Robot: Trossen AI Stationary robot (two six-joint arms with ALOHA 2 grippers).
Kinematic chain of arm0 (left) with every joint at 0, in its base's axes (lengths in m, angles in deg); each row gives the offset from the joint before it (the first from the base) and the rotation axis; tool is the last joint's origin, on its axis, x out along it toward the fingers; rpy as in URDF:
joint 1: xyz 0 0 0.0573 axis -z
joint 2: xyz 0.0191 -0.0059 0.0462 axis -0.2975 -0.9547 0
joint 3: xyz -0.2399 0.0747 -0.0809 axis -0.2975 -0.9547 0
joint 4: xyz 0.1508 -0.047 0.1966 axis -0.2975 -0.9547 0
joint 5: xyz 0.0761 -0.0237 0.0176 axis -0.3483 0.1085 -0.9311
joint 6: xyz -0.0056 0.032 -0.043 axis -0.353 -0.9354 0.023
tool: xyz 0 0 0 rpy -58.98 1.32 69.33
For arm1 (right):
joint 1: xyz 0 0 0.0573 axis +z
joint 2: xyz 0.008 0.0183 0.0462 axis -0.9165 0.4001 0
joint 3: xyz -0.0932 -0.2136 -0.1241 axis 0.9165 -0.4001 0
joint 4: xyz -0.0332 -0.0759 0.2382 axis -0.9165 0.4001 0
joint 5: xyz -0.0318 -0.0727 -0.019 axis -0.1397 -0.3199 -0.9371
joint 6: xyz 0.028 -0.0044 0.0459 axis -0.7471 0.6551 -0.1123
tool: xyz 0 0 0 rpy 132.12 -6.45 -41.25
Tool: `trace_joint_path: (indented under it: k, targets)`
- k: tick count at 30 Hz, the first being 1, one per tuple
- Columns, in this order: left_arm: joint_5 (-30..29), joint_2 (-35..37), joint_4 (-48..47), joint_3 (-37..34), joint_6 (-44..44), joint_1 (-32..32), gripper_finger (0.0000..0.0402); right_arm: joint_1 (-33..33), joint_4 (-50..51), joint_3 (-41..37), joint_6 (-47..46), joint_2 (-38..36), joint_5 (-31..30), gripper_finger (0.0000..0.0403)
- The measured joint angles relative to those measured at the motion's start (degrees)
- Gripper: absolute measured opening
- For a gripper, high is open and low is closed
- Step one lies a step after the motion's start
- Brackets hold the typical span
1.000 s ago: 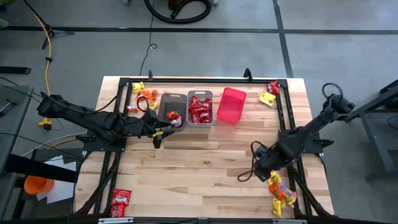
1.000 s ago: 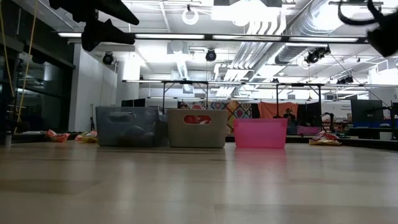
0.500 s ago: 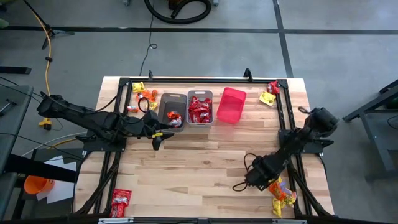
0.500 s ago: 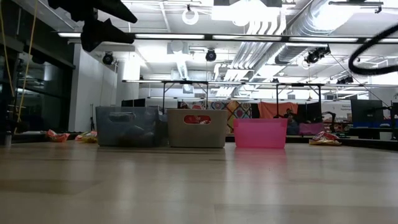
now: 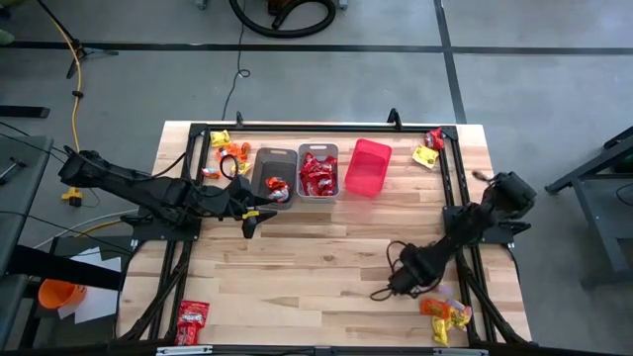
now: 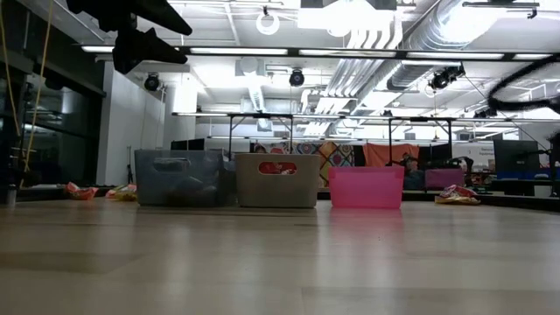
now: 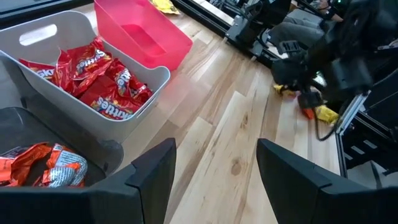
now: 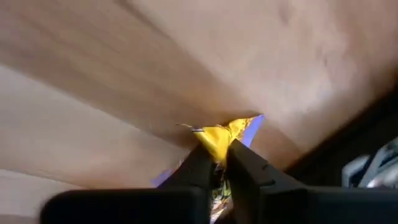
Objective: Sort candy
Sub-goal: Put the bottom right yellow candy into the red bin
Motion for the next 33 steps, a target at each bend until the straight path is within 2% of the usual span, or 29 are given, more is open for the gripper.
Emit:
trace_joint_path:
  k: [3,7,9,12,15,20,23,28,33]
  targets:
    - [0.0,0.09,0.0,0.01,0.01,0.0,0.0211,-2.58,3.94,2.4,0.59,-5.21,-3.25,0.0033]
    - [-0.05,0.09,0.0,0.01,0.02,0.0,0.0211,-7.51,7.81,6.79,3.93,-13.75,-16.33,0.0016]
    - [-0.1,0.09,0.02,0.01,0.03,0.01,0.0211,-10.68,6.15,8.46,6.81,-18.16,-24.92,0.0006]
    - [-0.22,0.09,0.13,0.01,0.28,0.0,0.0211,-16.51,0.38,9.5,14.19,-24.19,-36.83,0.0013]
    - [-0.27,0.09,1.06,0.01,0.5,0.01,0.0211,-24.07,-6.9,9.06,23.91,-28.46,-43.54,0.0014]
    - [-0.72,0.09,5.28,0.01,0.42,-0.18,0.0211,-37.89,-18.79,9.01,41.93,-29.66,-43.9,0.0004]
    - [-0.76,0.09,9.04,0.04,0.34,-0.8,0.0211,-44.75,-24.69,9.01,48.17,-28.38,-42.23,0.0003]
    - [-0.62,0.09,12.18,0.06,0.48,-1.46,0.0211,-52.15,-26.33,8.99,50.53,-25.79,-37.34,0.0013]
    - [0.09,0.09,12.17,0.06,0.5,-1.44,0.0211,-54.61,-24.98,8.97,50.53,-22.75,-36.57,0.002]
